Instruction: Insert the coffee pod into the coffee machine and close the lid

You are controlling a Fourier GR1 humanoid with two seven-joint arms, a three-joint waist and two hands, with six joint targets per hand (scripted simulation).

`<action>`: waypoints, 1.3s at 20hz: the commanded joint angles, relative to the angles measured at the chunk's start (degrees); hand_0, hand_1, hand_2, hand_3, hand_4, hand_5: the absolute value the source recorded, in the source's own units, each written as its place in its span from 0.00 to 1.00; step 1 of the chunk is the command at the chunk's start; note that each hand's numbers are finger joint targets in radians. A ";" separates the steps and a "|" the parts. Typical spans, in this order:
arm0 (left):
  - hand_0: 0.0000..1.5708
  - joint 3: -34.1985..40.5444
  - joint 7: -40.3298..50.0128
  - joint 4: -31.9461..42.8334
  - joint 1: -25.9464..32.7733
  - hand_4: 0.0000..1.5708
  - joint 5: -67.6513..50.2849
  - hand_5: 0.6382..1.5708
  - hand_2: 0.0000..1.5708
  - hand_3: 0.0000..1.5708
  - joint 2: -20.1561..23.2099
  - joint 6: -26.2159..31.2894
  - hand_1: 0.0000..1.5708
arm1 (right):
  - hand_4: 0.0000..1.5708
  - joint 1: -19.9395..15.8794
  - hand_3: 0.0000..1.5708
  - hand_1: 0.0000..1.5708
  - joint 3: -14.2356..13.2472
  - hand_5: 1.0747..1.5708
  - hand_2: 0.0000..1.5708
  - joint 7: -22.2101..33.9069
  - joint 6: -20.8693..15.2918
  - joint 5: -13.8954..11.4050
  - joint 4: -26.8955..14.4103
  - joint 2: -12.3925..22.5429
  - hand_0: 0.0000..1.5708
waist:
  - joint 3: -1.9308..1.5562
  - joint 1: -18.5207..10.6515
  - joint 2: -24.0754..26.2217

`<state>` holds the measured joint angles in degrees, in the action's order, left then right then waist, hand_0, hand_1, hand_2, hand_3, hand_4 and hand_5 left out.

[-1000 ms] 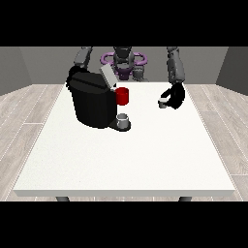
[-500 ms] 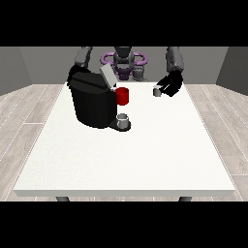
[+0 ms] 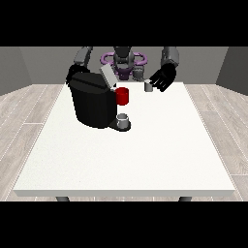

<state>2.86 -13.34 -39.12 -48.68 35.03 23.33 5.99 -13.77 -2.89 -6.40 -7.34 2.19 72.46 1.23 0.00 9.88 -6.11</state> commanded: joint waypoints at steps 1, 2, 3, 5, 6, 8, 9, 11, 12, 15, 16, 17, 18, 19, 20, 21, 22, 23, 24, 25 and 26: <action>0.81 2.30 0.87 0.35 -5.31 0.35 -1.02 1.00 0.85 0.82 2.51 2.54 0.81 | 0.32 -3.01 0.00 0.00 1.28 1.00 0.00 2.42 -1.90 -1.18 1.57 -1.02 0.00 | 0.00 1.43 -1.87; 0.80 0.86 3.67 -0.63 -4.42 0.34 0.00 1.00 0.85 0.82 -0.76 1.23 0.80 | 0.33 -0.41 0.00 0.00 0.40 1.00 0.00 0.38 1.20 0.38 0.34 0.38 0.00 | -0.01 1.80 -0.18; 0.80 0.50 2.04 -1.33 -5.34 0.34 1.32 1.00 0.84 0.81 -0.38 -1.84 0.80 | 0.33 -4.69 0.00 0.00 -1.50 1.00 0.00 1.10 1.16 0.99 0.55 2.18 0.00 | -0.01 1.67 -2.97; 0.68 2.28 3.95 0.41 -7.72 0.33 0.66 1.00 0.78 0.78 2.24 0.23 0.68 | 0.32 -2.57 0.00 0.00 2.11 1.00 0.00 5.32 0.10 -0.65 3.74 0.12 0.00 | 0.01 4.57 -0.94; 0.65 3.16 1.87 0.60 -8.05 0.32 -0.08 1.00 0.77 0.78 3.69 1.39 0.65 | 0.31 -2.82 0.00 0.00 1.79 1.00 0.00 4.86 -0.19 -1.20 4.27 0.93 0.00 | 0.01 4.32 -2.20; 0.81 4.59 1.61 1.15 -8.93 0.33 -0.93 1.00 0.83 0.79 3.96 0.73 0.81 | 0.32 -5.02 0.00 0.00 0.07 1.00 0.00 5.64 0.68 0.42 5.23 2.13 0.00 | 0.01 4.78 -4.21; 0.77 4.01 5.16 -1.04 -12.33 0.32 -1.11 1.00 0.80 0.76 1.52 0.94 0.77 | 0.33 -4.84 0.00 0.00 -1.35 1.00 0.00 0.44 0.20 0.61 1.00 1.43 0.00 | -0.03 3.76 -4.78; 0.79 4.12 7.50 0.56 -13.28 0.30 -0.69 1.00 0.80 0.76 1.91 2.17 0.79 | 0.33 -4.26 0.00 0.00 1.22 1.00 0.00 3.16 -2.12 -1.68 2.88 -0.21 0.00 | -0.02 4.78 -3.54; 0.80 5.37 6.86 1.70 -14.87 0.30 -0.92 1.00 0.82 0.78 3.83 1.57 0.80 | 0.32 -6.20 0.00 0.00 1.42 1.00 0.00 6.57 -0.40 -0.68 5.84 1.11 0.00 | 0.00 7.85 -4.71; 0.80 5.70 5.61 1.38 -16.53 0.33 -0.90 1.00 0.84 0.80 5.63 2.61 0.80 | 0.35 -5.79 0.00 0.00 0.02 1.00 0.00 2.96 1.15 -0.36 5.34 3.07 0.00 | -0.02 7.88 -7.22; 0.82 4.48 8.57 1.27 -18.04 0.33 -0.49 1.00 0.85 0.81 3.58 4.25 0.82 | 0.33 -5.43 0.00 0.00 2.29 1.00 0.00 3.29 -3.21 -3.12 4.30 -0.65 0.00 | -0.02 6.66 -5.12; 0.81 4.78 3.84 1.08 -14.91 0.33 -0.37 1.00 0.85 0.81 4.24 2.08 0.81 | 0.31 -6.86 0.00 0.00 -0.67 1.00 0.00 5.20 -0.41 0.09 5.50 2.22 0.00 | -0.01 6.04 -6.79; 0.82 5.11 5.55 1.87 -17.45 0.33 -0.01 1.00 0.85 0.80 4.33 1.43 0.82 | 0.29 -7.45 0.00 0.00 1.92 1.00 0.00 4.74 -3.17 -2.58 6.29 -0.21 0.00 | 0.00 7.57 -8.34; 0.80 5.11 5.30 1.16 -17.37 0.32 0.30 1.00 0.84 0.79 5.14 1.12 0.80 | 0.31 -4.70 0.00 0.00 1.58 1.00 0.00 -0.95 -1.96 -2.51 4.50 -0.05 0.00 | -0.03 6.98 -9.31; 0.82 4.19 7.78 1.18 -16.94 0.32 0.43 1.00 0.83 0.78 3.49 2.82 0.82 | 0.33 -5.15 0.00 0.00 -1.25 1.00 0.00 3.55 1.17 0.29 3.99 3.64 0.00 | -0.03 7.03 -5.75; 0.80 4.94 6.53 1.13 -18.54 0.31 0.07 1.00 0.83 0.79 4.06 2.29 0.80 | 0.34 -7.35 0.00 0.00 -0.45 1.00 0.00 2.85 -1.03 -1.14 3.87 2.14 0.00 | -0.02 6.29 -8.28; 0.81 4.41 6.43 1.30 -18.20 0.31 0.97 1.00 0.83 0.79 2.34 -0.72 0.81 | 0.33 -8.74 0.00 0.00 0.40 1.00 0.00 1.58 -3.13 -2.73 4.54 0.96 0.00 | -0.01 6.96 -10.67; 0.81 4.19 8.37 2.14 -17.44 0.31 0.74 1.00 0.83 0.79 2.85 2.69 0.81 | 0.31 -5.39 0.00 0.00 0.29 1.00 0.00 4.41 -1.28 -1.09 5.10 1.45 0.00 | -0.02 7.18 -5.49; 0.83 3.99 6.53 1.69 -16.05 0.31 0.74 1.00 0.85 0.79 2.26 1.92 0.83 | 0.31 -2.69 0.00 0.00 1.33 1.00 0.00 0.83 -1.91 -1.67 4.03 -0.54 0.00 | -0.02 6.43 -6.60; 0.83 4.04 6.55 1.80 -17.97 0.31 0.74 1.00 0.85 0.79 3.20 3.38 0.83 | 0.33 -6.54 0.00 0.00 0.08 1.00 0.00 3.38 -2.80 -1.99 3.99 0.97 0.00 | -0.01 5.69 -7.42; 0.84 4.25 7.40 2.02 -19.08 0.31 0.85 1.00 0.85 0.78 2.43 2.26 0.84 | 0.33 -6.20 0.00 0.00 1.68 1.00 0.00 2.70 -3.93 -2.46 4.38 -1.12 0.00 | -0.02 6.75 -8.23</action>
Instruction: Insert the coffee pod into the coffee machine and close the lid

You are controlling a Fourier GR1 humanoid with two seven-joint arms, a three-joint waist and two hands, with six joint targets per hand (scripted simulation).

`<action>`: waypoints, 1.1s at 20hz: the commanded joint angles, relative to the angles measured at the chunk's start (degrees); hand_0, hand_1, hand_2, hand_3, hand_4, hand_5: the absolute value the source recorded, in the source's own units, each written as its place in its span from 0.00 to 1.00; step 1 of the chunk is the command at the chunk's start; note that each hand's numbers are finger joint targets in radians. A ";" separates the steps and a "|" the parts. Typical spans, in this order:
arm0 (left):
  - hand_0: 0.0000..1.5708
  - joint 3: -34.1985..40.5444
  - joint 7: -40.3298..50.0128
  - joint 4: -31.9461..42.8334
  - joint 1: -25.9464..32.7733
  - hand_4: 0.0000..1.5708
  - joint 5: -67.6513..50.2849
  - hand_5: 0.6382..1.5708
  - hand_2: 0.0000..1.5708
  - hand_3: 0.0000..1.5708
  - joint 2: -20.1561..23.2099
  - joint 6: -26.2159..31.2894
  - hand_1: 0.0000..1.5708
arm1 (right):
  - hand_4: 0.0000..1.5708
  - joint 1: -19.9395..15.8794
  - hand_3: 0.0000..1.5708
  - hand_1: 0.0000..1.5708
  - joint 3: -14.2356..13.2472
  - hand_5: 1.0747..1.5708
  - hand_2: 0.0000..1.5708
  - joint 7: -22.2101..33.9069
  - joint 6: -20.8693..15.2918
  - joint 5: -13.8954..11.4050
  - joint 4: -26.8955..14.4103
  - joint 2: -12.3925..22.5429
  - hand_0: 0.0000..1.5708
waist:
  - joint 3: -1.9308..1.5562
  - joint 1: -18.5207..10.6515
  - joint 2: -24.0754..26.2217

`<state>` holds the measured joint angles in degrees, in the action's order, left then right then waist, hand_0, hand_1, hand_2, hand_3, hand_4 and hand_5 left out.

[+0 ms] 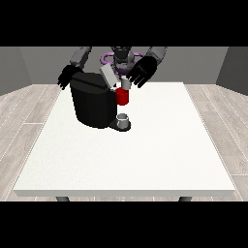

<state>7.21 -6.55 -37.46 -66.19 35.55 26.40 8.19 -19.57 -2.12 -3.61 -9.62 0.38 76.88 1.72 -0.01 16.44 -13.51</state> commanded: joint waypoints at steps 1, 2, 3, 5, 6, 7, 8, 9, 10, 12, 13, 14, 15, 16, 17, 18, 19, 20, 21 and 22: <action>0.82 -0.24 0.65 0.95 0.08 0.32 0.80 1.00 0.84 0.78 -1.29 -1.24 0.82 | 0.34 -0.02 0.00 0.00 0.36 1.00 0.00 -0.40 -0.92 -0.13 0.90 -1.04 0.00 | 0.00 0.68 -0.79; 0.82 -0.39 2.19 0.83 -0.86 0.32 0.87 1.00 0.84 0.78 -0.95 0.25 0.82 | 0.34 -0.07 0.00 0.00 -1.35 1.00 0.00 1.39 2.23 2.03 0.41 1.63 0.00 | -0.01 1.06 0.79; 0.83 -0.87 0.67 0.54 0.57 0.32 1.35 1.00 0.84 0.78 -2.15 -1.64 0.83 | 0.33 -0.90 0.00 0.00 -1.32 1.00 0.00 -0.02 1.48 1.16 0.49 1.72 0.00 | 0.00 0.08 -0.44; 0.84 -0.17 -0.37 1.50 1.23 0.32 0.79 1.00 0.85 0.78 -1.12 -0.28 0.84 | 0.32 2.39 0.00 0.00 0.54 1.00 0.00 0.93 0.91 0.75 1.96 -0.15 0.00 | 0.01 0.66 1.07; 0.81 0.19 -0.01 1.05 -0.55 0.33 0.43 1.00 0.83 0.78 -0.04 1.21 0.81 | 0.33 3.07 0.00 0.00 0.80 1.00 0.00 -2.30 0.06 0.18 0.25 -1.49 0.00 | 0.00 -0.11 0.07; 0.78 0.30 0.08 1.86 -0.22 0.33 0.45 1.00 0.82 0.77 -0.78 0.73 0.78 | 0.33 1.01 0.00 0.00 0.63 1.00 0.00 2.04 0.09 0.55 2.37 -0.51 0.00 | 0.01 0.61 0.71; 0.80 0.00 -0.69 0.95 -1.35 0.33 0.76 1.00 0.83 0.77 -0.93 0.12 0.80 | 0.32 -0.68 0.00 0.00 -0.86 1.00 0.00 0.81 0.24 0.95 0.98 0.46 0.00 | 0.00 0.22 -1.33; 0.80 -0.69 0.10 1.69 -0.01 0.32 2.02 1.00 0.82 0.77 -1.67 -1.79 0.80 | 0.33 -0.08 0.00 0.00 0.02 1.00 0.00 2.29 1.72 1.53 2.74 0.73 0.00 | 0.01 1.45 -0.58; 0.77 -0.34 0.23 0.84 -0.80 0.32 1.04 1.00 0.80 0.76 -0.96 1.02 0.77 | 0.33 1.94 0.00 0.00 -1.83 1.00 0.00 -1.63 1.43 2.12 -0.12 0.70 0.00 | -0.01 -0.12 -0.11; 0.75 0.31 -0.19 1.97 -2.27 0.31 1.03 1.00 0.80 0.75 -0.12 0.99 0.75 | 0.33 0.42 0.00 0.00 -0.07 1.00 0.00 -0.15 -0.08 0.95 1.76 -0.79 0.00 | 0.00 1.08 -1.94; 0.75 -0.31 0.38 1.20 -1.58 0.32 1.38 1.00 0.80 0.76 -1.82 -0.01 0.75 | 0.33 1.04 0.00 0.00 -0.47 1.00 0.00 -3.33 -0.03 0.63 0.54 -0.68 0.00 | -0.01 0.10 -1.53; 0.75 -0.25 1.22 1.55 -3.29 0.31 1.47 1.00 0.80 0.76 -1.71 0.57 0.75 | 0.31 -1.60 0.00 0.00 -0.59 1.00 0.00 1.71 -0.74 0.74 1.48 -0.21 0.00 | 0.00 0.61 -0.94; 0.77 -0.86 -0.03 1.04 -0.23 0.32 1.63 1.00 0.81 0.76 -2.73 0.09 0.77 | 0.32 1.41 0.00 0.00 -1.19 1.00 0.00 -2.25 -0.41 0.82 -0.26 -0.31 0.00 | -0.01 -1.12 -0.56; 0.76 -0.09 0.17 2.19 -0.83 0.32 1.31 1.00 0.81 0.76 -2.06 0.40 0.76 | 0.29 0.95 0.00 0.00 -0.11 1.00 0.00 1.50 0.32 1.07 2.30 -0.04 0.00 | 0.01 0.63 0.18; 0.76 -0.33 -1.63 2.19 0.84 0.33 2.16 1.00 0.81 0.76 -2.46 -2.87 0.76 | 0.28 1.16 0.00 0.00 0.00 1.00 0.00 2.09 2.44 2.22 3.57 0.81 0.00 | 0.02 1.98 -1.40; 0.77 -1.48 -0.12 0.13 -1.40 0.33 2.09 1.00 0.81 0.77 -4.03 -0.63 0.77 | 0.29 -1.60 0.00 0.00 -4.18 1.00 0.00 -1.86 1.05 3.22 -1.87 1.60 0.00 | -0.02 -1.61 -2.33; 0.75 -0.11 0.07 2.43 -0.36 0.33 1.96 1.00 0.81 0.77 -1.80 -0.61 0.75 | 0.29 2.54 0.00 0.00 -0.18 1.00 0.00 0.12 0.96 1.30 2.40 0.14 0.00 | 0.01 1.11 -0.10; 0.74 0.43 -1.67 2.81 -1.95 0.32 2.10 1.00 0.79 0.75 0.93 0.02 0.74 | 0.29 -1.13 0.00 0.00 -1.33 1.00 0.00 1.22 0.63 1.68 3.03 1.18 0.00 | 0.01 1.12 -3.30; 0.74 0.39 -1.25 3.17 -0.71 0.31 2.02 1.00 0.79 0.75 -0.44 -0.62 0.74 | 0.28 0.44 0.00 0.00 0.01 1.00 0.00 0.97 0.34 1.03 3.82 0.15 0.00 | 0.01 1.09 -1.79; 0.75 -0.85 -2.87 2.47 2.40 0.31 2.58 1.00 0.79 0.76 -1.27 -0.53 0.75 | 0.28 2.86 0.00 0.00 -0.93 1.00 0.00 0.85 -0.36 1.41 2.89 -0.09 0.00 | 0.01 -0.71 0.44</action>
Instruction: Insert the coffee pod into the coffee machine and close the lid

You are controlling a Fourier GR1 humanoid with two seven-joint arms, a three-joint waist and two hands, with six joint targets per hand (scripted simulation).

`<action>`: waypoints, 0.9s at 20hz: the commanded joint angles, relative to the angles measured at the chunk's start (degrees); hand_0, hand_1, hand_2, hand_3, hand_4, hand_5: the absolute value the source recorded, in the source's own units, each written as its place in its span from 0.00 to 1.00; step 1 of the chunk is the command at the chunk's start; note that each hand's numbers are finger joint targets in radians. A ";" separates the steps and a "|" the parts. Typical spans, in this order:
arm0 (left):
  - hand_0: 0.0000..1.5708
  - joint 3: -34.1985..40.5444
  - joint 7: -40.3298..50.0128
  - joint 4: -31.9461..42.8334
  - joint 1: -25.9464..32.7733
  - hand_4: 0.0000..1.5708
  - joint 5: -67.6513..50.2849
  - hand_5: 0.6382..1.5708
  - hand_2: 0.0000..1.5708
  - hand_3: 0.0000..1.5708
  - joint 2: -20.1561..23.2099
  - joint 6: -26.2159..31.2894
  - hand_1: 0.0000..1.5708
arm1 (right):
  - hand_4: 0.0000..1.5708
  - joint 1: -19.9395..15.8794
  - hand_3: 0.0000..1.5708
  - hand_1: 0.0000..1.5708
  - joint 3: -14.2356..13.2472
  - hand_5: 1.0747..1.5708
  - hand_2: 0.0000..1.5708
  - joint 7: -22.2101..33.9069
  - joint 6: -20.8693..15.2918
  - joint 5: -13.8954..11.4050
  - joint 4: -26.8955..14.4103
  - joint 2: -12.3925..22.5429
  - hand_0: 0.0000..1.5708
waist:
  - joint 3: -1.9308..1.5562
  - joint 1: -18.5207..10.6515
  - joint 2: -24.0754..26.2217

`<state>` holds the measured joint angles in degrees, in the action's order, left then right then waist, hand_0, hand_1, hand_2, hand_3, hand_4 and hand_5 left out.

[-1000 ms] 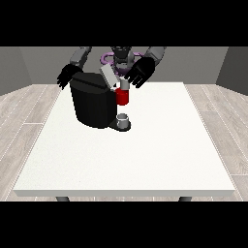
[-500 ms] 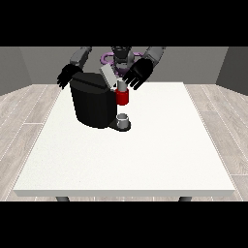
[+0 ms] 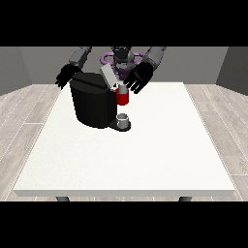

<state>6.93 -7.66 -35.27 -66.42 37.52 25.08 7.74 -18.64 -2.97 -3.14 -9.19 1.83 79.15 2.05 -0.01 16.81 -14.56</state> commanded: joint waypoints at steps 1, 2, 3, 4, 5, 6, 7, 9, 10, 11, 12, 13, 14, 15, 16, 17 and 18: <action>0.75 0.17 -1.16 0.26 0.45 0.31 0.42 1.00 0.80 0.75 0.35 -0.78 0.75 | 0.28 1.66 0.00 0.00 0.43 1.00 0.00 -2.84 1.10 0.17 -0.17 -0.22 0.00 | 0.00 0.17 -1.53; 0.77 -0.59 -1.25 0.83 1.80 0.31 0.96 1.00 0.81 0.76 -0.58 -0.67 0.77 | 0.26 1.92 0.00 0.00 1.47 1.00 0.00 1.99 -1.27 -0.68 1.57 -1.45 0.00 | 0.01 0.11 1.07; 0.78 -0.11 -1.26 0.93 1.12 0.31 0.37 1.00 0.81 0.76 -0.69 -0.07 0.78 | 0.28 -0.85 0.00 0.00 -0.41 1.00 0.00 3.30 -0.74 -0.12 1.57 0.91 0.00 | 0.01 -0.24 0.31; 0.79 -0.23 1.00 -0.03 -0.33 0.31 0.43 1.00 0.81 0.76 -1.67 -0.18 0.79 | 0.28 0.83 0.00 0.00 -1.32 1.00 0.00 -2.35 1.07 1.16 -1.74 0.52 0.00 | -0.02 -0.37 -0.81; 0.80 -0.44 1.39 -0.15 -0.97 0.31 0.35 1.00 0.82 0.75 -1.76 1.07 0.80 | 0.28 -0.88 0.00 0.00 -2.61 1.00 0.00 -0.88 2.34 1.95 -2.20 2.56 0.00 | -0.02 -0.82 -0.32; 0.78 0.02 0.29 1.10 -2.18 0.31 0.82 1.00 0.81 0.75 0.18 0.74 0.78 | 0.28 -3.41 0.00 0.00 0.12 1.00 0.00 2.28 -2.05 -0.84 0.59 -0.31 0.00 | 0.01 -0.34 -2.11; 0.78 0.04 -0.32 0.39 -0.15 0.31 0.19 1.00 0.81 0.75 -0.50 1.37 0.78 | 0.26 1.52 0.00 0.00 -0.84 1.00 0.00 -3.46 0.50 0.32 -2.01 0.14 0.00 | -0.01 -1.02 -1.31; 0.78 0.30 0.54 0.62 -1.78 0.30 0.17 1.00 0.80 0.73 -1.12 1.00 0.78 | 0.23 -1.75 0.00 0.00 -1.48 1.00 0.00 0.12 -1.34 -0.48 -1.76 1.00 0.00 | 0.00 -0.73 -2.06; 0.76 0.02 0.20 0.70 -1.31 0.30 0.52 1.00 0.79 0.73 -0.56 1.53 0.76 | 0.23 1.46 0.00 0.00 0.58 1.00 0.00 -2.75 -0.88 -0.96 -1.85 -1.10 0.00 | -0.01 -0.49 -1.43; 0.77 -0.04 0.27 1.31 -0.28 0.29 0.91 1.00 0.79 0.72 -0.82 0.66 0.77 | 0.25 0.12 0.00 0.00 -0.09 1.00 0.00 0.38 -1.79 -0.19 -0.16 -1.07 0.00 | 0.01 -0.24 -0.54; 0.77 0.21 -0.66 1.45 -1.08 0.29 0.40 1.00 0.78 0.69 -0.46 1.91 0.77 | 0.24 -0.12 0.00 0.00 0.03 1.00 0.00 0.87 -1.40 -0.61 -0.19 -0.26 0.00 | 0.01 0.22 -1.31; 0.74 -0.13 0.72 1.60 -0.43 0.29 1.66 1.00 0.76 0.67 -0.95 -0.94 0.74 | 0.21 -1.02 0.00 0.00 -0.12 1.00 0.00 1.28 -0.32 -0.25 0.79 0.81 0.00 | 0.01 0.79 -1.42; 0.72 -0.89 0.43 0.93 0.53 0.28 1.03 1.00 0.74 0.65 -2.17 2.05 0.72 | 0.26 1.22 0.00 0.00 0.58 1.00 0.00 -0.95 -2.42 -1.12 -0.98 -1.77 0.00 | 0.00 -1.70 1.42; 0.73 -1.03 1.71 0.57 -1.43 0.29 1.91 1.00 0.75 0.65 -0.81 1.93 0.73 | 0.26 -0.26 0.00 0.00 -0.40 1.00 0.00 -2.67 -0.98 -0.54 -2.13 -0.39 0.00 | -0.02 -1.66 -0.19; 0.72 -0.58 -0.13 -0.03 -1.13 0.29 1.40 1.00 0.74 0.64 -1.53 0.44 0.72 | 0.28 -2.22 0.00 0.00 -2.90 1.00 0.00 -1.54 1.05 1.50 -2.62 2.29 0.00 | -0.01 -1.35 -2.19; 0.71 -0.14 2.67 0.69 -3.58 0.28 1.79 1.00 0.74 0.63 -0.98 0.38 0.71 | 0.28 -2.96 0.00 0.00 -0.35 1.00 0.00 -0.50 -0.99 -0.61 -1.69 0.24 0.00 | -0.01 -0.46 -1.92; 0.70 -1.21 2.30 0.04 -2.41 0.26 2.04 1.00 0.73 0.62 -1.28 2.49 0.70 | 0.27 -0.72 0.00 0.00 -0.78 1.00 0.00 -1.84 -2.26 -1.09 -3.74 -0.56 0.00 | -0.01 -2.33 0.25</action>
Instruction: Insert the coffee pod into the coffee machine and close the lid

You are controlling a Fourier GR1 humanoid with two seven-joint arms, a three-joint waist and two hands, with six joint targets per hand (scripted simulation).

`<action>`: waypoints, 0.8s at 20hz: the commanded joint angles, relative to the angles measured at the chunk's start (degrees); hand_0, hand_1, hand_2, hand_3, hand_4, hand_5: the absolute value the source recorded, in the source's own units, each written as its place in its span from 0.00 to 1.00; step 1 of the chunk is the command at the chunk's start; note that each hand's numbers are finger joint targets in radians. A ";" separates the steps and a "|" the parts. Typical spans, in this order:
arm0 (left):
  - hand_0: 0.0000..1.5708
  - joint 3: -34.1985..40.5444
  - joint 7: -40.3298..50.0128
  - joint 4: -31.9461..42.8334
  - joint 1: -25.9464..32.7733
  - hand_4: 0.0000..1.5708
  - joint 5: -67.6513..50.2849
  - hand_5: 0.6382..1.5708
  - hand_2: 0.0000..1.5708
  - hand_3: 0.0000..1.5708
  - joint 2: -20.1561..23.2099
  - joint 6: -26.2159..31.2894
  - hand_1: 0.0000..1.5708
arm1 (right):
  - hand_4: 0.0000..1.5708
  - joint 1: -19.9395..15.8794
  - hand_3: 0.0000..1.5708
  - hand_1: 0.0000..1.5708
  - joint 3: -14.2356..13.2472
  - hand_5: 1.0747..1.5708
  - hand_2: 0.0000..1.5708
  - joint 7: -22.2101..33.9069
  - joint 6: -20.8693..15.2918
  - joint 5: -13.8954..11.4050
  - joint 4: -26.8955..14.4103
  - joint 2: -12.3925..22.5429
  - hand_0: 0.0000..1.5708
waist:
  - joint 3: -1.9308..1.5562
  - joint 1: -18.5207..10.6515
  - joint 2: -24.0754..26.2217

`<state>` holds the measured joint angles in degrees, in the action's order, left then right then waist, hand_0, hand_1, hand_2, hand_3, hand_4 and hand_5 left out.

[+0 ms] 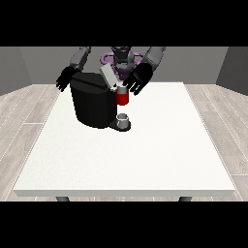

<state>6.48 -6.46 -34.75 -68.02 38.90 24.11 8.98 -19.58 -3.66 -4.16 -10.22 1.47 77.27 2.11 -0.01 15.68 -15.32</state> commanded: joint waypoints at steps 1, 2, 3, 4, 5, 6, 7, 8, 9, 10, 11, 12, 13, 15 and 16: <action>0.69 -0.08 -1.45 0.35 -0.77 0.26 0.97 1.00 0.72 0.61 1.58 -0.33 0.69 | 0.28 -1.46 0.00 0.00 0.63 1.00 0.00 -0.04 -0.02 -0.24 0.58 -0.25 0.00 | 0.00 0.43 -2.04; 0.67 -0.35 -2.43 0.79 2.26 0.25 0.89 1.00 0.71 0.60 1.41 0.27 0.67 | 0.30 1.61 0.00 0.00 1.20 1.00 0.00 1.25 -0.59 0.30 2.01 -1.66 0.00 | 0.01 0.08 1.51; 0.68 -1.58 -0.62 -1.03 2.04 0.24 1.70 1.00 0.71 0.60 -1.77 -1.73 0.68 | 0.29 0.79 0.00 0.00 -1.95 1.00 0.00 -4.04 1.07 1.51 -2.01 0.57 0.00 | -0.02 -1.00 -0.12; 0.67 0.97 -3.48 0.59 -0.81 0.23 0.39 1.00 0.71 0.61 4.65 1.52 0.67 | 0.29 -1.79 0.00 0.00 -1.31 1.00 0.00 0.90 1.51 1.77 1.31 1.57 0.00 | 0.01 0.53 -1.98; 0.67 -1.53 -0.73 -0.94 1.40 0.23 2.24 1.00 0.72 0.61 -0.94 -2.12 0.67 | 0.26 -0.73 0.00 0.00 -1.88 1.00 0.00 -1.65 1.52 1.40 -1.46 1.69 0.00 | -0.01 -0.73 -0.27; 0.67 0.11 -1.39 -0.16 -0.98 0.23 1.63 1.00 0.71 0.61 1.55 -2.04 0.67 | 0.29 -0.65 0.00 0.00 0.55 1.00 0.00 -2.60 0.52 -0.06 -0.20 -0.40 0.00 | 0.00 0.77 -2.76; 0.68 -0.73 -1.64 -0.35 1.56 0.23 1.66 1.00 0.72 0.62 -0.28 -1.59 0.68 | 0.30 0.25 0.00 0.00 -0.69 1.00 0.00 -1.86 0.63 0.40 -1.10 0.65 0.00 | 0.00 -0.52 -0.53; 0.68 -0.63 -3.30 -0.43 1.81 0.23 1.72 1.00 0.71 0.61 -0.26 -2.69 0.68 | 0.30 0.27 0.00 0.00 0.55 1.00 0.00 -2.14 0.34 -0.04 -0.17 -0.47 0.00 | 0.00 -0.14 -1.35; 0.68 -0.53 -3.27 0.94 3.52 0.24 1.81 1.00 0.71 0.59 -0.21 -2.52 0.68 | 0.28 0.64 0.00 0.00 1.50 1.00 0.00 2.91 -1.10 -0.94 2.70 -0.38 0.00 | 0.03 0.64 1.17; 0.65 -0.96 -1.86 0.28 3.29 0.23 1.86 1.00 0.69 0.58 -0.71 -1.11 0.65 | 0.26 1.57 0.00 0.00 0.28 1.00 0.00 1.11 -0.10 0.62 0.51 -0.61 0.00 | 0.00 -0.49 2.19; 0.58 -0.27 -4.76 0.83 0.87 0.23 1.67 1.00 0.65 0.55 3.41 1.24 0.58 | 0.26 -1.94 0.00 0.00 -1.39 1.00 0.00 1.36 0.85 1.89 1.62 1.18 0.00 | 0.01 0.41 -1.58; 0.36 -1.50 -6.00 1.48 3.37 0.15 3.17 1.00 0.52 0.41 3.49 0.02 0.36 | 0.27 1.32 0.00 0.00 0.80 1.00 0.00 1.88 1.49 0.77 3.74 0.90 0.00 | 0.02 1.92 -0.20; 0.00 -3.40 -4.89 0.30 3.69 0.00 4.06 1.00 0.24 0.07 0.38 0.13 0.00 | 0.28 1.57 0.00 0.00 0.44 1.00 0.00 0.67 -0.06 0.20 1.17 -0.18 0.00 | 0.00 0.15 0.85; 0.00 -4.39 -4.31 0.02 2.93 0.00 5.48 1.00 0.00 0.00 0.93 0.25 0.00 | 0.22 -0.03 0.00 0.00 -0.77 1.00 0.00 1.10 0.23 0.67 0.43 1.03 0.00 | -0.01 0.00 0.08; 0.00 -3.75 -1.75 -0.65 0.58 0.00 4.57 1.00 0.00 0.00 -0.25 1.66 0.00 | 0.23 0.86 0.00 0.00 -0.75 1.00 0.00 -4.05 0.34 0.35 -2.21 -0.04 0.00 | -0.03 -0.26 -0.44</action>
<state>4.34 -9.94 -35.18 -66.57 42.14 25.57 9.46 -19.33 -4.12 -4.31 -9.80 2.15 77.44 2.58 -0.10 15.72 -15.21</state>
